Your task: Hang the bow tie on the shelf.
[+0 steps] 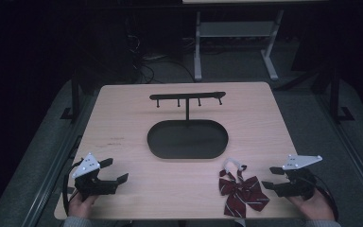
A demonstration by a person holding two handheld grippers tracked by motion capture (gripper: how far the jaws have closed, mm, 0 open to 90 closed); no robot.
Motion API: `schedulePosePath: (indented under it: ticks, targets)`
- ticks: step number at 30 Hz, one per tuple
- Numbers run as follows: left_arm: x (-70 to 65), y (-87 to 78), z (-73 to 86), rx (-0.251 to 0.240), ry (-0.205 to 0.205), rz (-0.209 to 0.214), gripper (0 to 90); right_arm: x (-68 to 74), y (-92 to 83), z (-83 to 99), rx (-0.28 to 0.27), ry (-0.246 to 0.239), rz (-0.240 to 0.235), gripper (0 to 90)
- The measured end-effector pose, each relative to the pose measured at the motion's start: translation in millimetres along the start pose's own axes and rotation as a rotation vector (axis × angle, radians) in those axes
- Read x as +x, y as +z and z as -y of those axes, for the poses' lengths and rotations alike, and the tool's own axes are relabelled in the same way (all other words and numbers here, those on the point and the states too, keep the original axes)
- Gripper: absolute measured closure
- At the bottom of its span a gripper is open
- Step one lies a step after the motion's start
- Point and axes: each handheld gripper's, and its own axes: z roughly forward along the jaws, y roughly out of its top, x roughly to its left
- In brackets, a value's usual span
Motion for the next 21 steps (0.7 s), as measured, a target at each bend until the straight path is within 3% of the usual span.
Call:
schedulePosePath:
  ticks: [6,8,12,21]
  targets:
    - [-0.6,1.4,1.8,0.003,-0.02,0.0,13.1,3.1,-1.6,-9.7,0.013,-0.022,-0.008,33.4]
    - [0.0,1.7,1.6,0.007,-0.004,0.005,13.1,3.2,-1.3,-13.6,0.027,-0.02,-0.02,33.3]
    - [-0.6,1.7,1.6,-0.001,-0.015,0.006,13.1,4.4,0.8,-23.8,0.037,-0.022,-0.035,31.4]
    - [-0.3,1.2,1.4,0.0,-0.006,0.003,13.1,10.6,5.1,-47.0,0.073,-0.086,-0.061,33.1]
